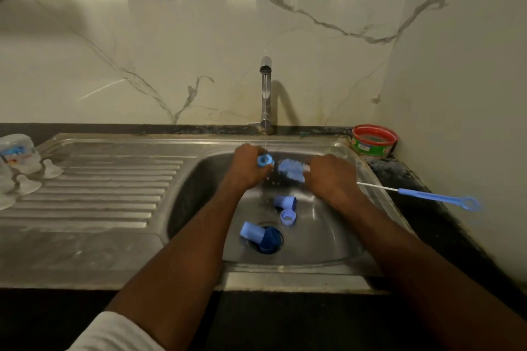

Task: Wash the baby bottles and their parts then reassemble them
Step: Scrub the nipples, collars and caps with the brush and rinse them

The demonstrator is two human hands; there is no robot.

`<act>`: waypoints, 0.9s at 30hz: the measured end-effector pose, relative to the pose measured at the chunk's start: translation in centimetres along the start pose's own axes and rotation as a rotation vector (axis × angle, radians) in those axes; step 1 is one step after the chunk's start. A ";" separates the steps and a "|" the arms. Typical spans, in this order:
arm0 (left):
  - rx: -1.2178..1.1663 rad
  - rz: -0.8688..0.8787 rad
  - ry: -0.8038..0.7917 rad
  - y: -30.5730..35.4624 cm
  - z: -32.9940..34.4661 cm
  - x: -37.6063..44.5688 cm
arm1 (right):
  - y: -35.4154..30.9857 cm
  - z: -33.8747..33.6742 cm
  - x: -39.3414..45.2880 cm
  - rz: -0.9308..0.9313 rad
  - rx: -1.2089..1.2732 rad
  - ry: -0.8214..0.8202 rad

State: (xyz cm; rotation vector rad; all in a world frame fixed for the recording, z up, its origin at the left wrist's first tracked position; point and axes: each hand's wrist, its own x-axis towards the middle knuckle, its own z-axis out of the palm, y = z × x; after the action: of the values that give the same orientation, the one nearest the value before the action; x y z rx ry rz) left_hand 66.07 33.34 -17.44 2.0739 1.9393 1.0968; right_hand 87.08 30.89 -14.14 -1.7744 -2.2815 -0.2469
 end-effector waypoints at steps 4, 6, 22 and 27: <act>0.058 0.076 0.161 0.4 -1.7 -0.6 | 0.3 -0.8 0.2 0.008 0.080 0.126; 0.243 0.002 -0.070 -1.3 -0.7 -1.7 | 0.1 0.0 -0.1 -0.040 -0.013 -0.015; 0.159 -0.144 -0.184 -2.5 -1.3 -3.1 | -1.2 -0.4 -0.6 -0.063 -0.042 -0.167; 0.128 -0.089 -0.049 -2.6 -5.9 -4.2 | -4.3 -2.1 -0.4 -0.094 0.159 -0.045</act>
State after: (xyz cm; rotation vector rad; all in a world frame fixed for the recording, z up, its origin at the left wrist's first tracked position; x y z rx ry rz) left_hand 60.97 27.73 -16.30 2.0314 2.1070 0.9188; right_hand 83.17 28.85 -12.15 -1.6126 -2.3472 -0.0410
